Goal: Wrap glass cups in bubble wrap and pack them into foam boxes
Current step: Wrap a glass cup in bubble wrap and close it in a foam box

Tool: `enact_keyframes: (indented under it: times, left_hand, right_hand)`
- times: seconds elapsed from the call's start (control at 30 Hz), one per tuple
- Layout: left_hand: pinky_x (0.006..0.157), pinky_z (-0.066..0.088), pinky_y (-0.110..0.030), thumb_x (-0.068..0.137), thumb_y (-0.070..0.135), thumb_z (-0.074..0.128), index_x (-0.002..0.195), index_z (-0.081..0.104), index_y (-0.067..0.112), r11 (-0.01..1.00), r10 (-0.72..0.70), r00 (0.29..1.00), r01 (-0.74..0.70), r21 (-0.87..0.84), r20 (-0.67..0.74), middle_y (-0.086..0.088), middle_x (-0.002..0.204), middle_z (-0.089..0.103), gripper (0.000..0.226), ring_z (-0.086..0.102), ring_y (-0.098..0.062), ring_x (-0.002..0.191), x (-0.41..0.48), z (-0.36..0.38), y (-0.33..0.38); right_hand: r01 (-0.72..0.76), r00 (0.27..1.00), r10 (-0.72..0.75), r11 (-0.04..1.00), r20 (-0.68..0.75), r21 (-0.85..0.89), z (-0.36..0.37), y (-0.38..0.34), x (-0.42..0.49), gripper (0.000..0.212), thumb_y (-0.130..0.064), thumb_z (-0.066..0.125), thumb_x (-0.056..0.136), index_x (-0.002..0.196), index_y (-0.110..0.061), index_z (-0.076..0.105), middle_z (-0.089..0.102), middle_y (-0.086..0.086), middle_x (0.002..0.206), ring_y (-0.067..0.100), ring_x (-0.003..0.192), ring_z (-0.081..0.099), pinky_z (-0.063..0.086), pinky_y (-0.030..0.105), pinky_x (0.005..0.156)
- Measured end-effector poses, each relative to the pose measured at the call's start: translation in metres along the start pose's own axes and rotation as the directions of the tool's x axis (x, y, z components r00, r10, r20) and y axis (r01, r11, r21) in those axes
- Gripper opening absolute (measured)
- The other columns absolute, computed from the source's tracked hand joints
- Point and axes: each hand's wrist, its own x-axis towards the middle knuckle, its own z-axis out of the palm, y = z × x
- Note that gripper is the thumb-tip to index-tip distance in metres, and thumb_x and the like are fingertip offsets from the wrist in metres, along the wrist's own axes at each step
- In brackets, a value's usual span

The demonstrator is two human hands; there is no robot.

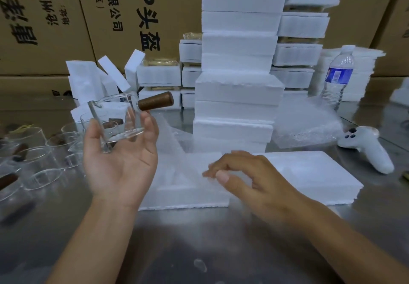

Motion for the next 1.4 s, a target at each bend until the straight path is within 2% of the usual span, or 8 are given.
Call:
enact_keyframes:
  times: [0.13, 0.27, 0.33, 0.6, 0.77, 0.9, 1.13, 1.4]
  left_hand:
    - [0.075, 0.058, -0.033, 0.085, 0.039, 0.062, 0.131, 0.051, 0.011, 1.0, -0.015, 0.999, 0.015, 0.001, 0.047, -0.009, 0.118, 0.056, 0.055, 0.063, -0.028, 0.095, -0.001, 0.004, 0.003]
    - [0.083, 0.057, -0.037, 0.085, 0.036, 0.065, 0.127, 0.045, 0.004, 0.996, -0.08, 0.982, 0.086, -0.03, 0.174, -0.011, 0.121, 0.051, 0.056, 0.061, -0.031, 0.099, -0.003, 0.017, 0.008]
    - [0.086, 0.056, -0.038, 0.087, 0.037, 0.064, 0.126, 0.045, 0.004, 0.994, -0.102, 0.975, 0.107, -0.013, 0.198, -0.01, 0.123, 0.048, 0.055, 0.061, -0.034, 0.099, -0.005, 0.026, 0.007]
    - [0.08, 0.056, -0.029, 0.087, 0.042, 0.058, 0.111, 0.055, 0.005, 0.863, -0.261, 0.954, 0.16, 0.48, 0.15, -0.015, 0.106, 0.065, 0.044, 0.065, -0.024, 0.091, 0.0, 0.045, -0.031]
    - [0.066, 0.056, -0.03, 0.073, 0.04, 0.067, 0.11, 0.062, 0.011, 0.509, -0.328, 0.94, 0.257, 0.821, -0.09, -0.017, 0.107, 0.063, 0.048, 0.068, -0.025, 0.079, 0.007, 0.046, -0.067]
    - [0.062, 0.056, -0.03, 0.072, 0.04, 0.065, 0.11, 0.063, 0.011, 0.512, -0.289, 0.946, 0.283, 0.811, -0.148, -0.014, 0.097, 0.065, 0.048, 0.068, -0.025, 0.073, 0.01, 0.037, -0.076]
    - [0.066, 0.057, -0.03, 0.073, 0.045, 0.065, 0.113, 0.06, 0.009, 0.545, -0.282, 0.952, 0.261, 0.797, -0.119, -0.015, 0.108, 0.069, 0.054, 0.07, -0.028, 0.084, 0.015, 0.023, -0.07]
    - [0.074, 0.052, -0.025, 0.076, 0.066, 0.046, 0.099, 0.059, 0.035, -0.122, -0.177, 0.983, 0.03, 0.992, -0.051, 0.008, 0.097, 0.068, 0.04, 0.068, -0.002, 0.074, 0.016, 0.013, -0.07]
  right_hand:
    - [0.057, 0.958, -0.056, 0.998, -0.282, -0.005, -0.003, 0.006, 0.004, 0.024, -0.039, 0.044, 0.094, 0.093, -0.031, 0.066, 0.064, -0.024, 0.099, 0.001, 0.1, 0.06, 0.045, 0.037, 0.095]
    - [0.043, 0.887, -0.008, 0.997, -0.462, 0.067, -0.011, 0.013, 0.006, 0.019, -0.019, 0.048, 0.093, 0.098, -0.032, 0.06, 0.065, -0.022, 0.099, -0.003, 0.1, 0.059, 0.039, 0.007, 0.085]
    - [0.026, 0.871, 0.027, 0.994, -0.49, 0.103, -0.013, 0.015, 0.005, 0.027, -0.011, 0.049, 0.094, 0.105, -0.036, 0.051, 0.063, -0.022, 0.106, -0.004, 0.104, 0.058, 0.041, 0.005, 0.084]
    - [0.121, 0.746, 0.006, 0.982, -0.666, 0.144, -0.021, 0.015, 0.004, 0.047, -0.027, 0.048, 0.093, 0.135, -0.029, 0.028, 0.048, -0.01, 0.135, -0.001, 0.114, 0.053, 0.041, 0.012, 0.095]
    - [-0.051, 0.883, 0.022, 0.997, -0.468, -0.049, -0.02, 0.022, 0.004, 0.024, -0.039, 0.038, 0.093, 0.107, -0.03, 0.056, 0.059, -0.02, 0.1, 0.0, 0.093, 0.056, 0.043, 0.013, 0.079]
    - [-0.107, 0.945, 0.071, 0.989, -0.32, -0.097, -0.018, 0.027, 0.004, 0.024, -0.032, 0.039, 0.098, 0.094, -0.021, 0.06, 0.06, -0.011, 0.083, 0.013, 0.081, 0.057, 0.048, 0.041, 0.075]
    - [-0.158, 0.958, 0.121, 0.979, -0.26, -0.126, -0.021, 0.027, 0.007, 0.021, -0.029, 0.045, 0.097, 0.108, -0.025, 0.061, 0.065, -0.014, 0.094, 0.011, 0.088, 0.058, 0.048, 0.035, 0.075]
    - [-0.264, 0.833, 0.158, 0.956, -0.53, -0.131, -0.028, 0.039, 0.008, 0.021, -0.026, 0.05, 0.095, 0.11, -0.023, 0.064, 0.065, -0.008, 0.089, 0.017, 0.083, 0.057, 0.043, 0.031, 0.069]
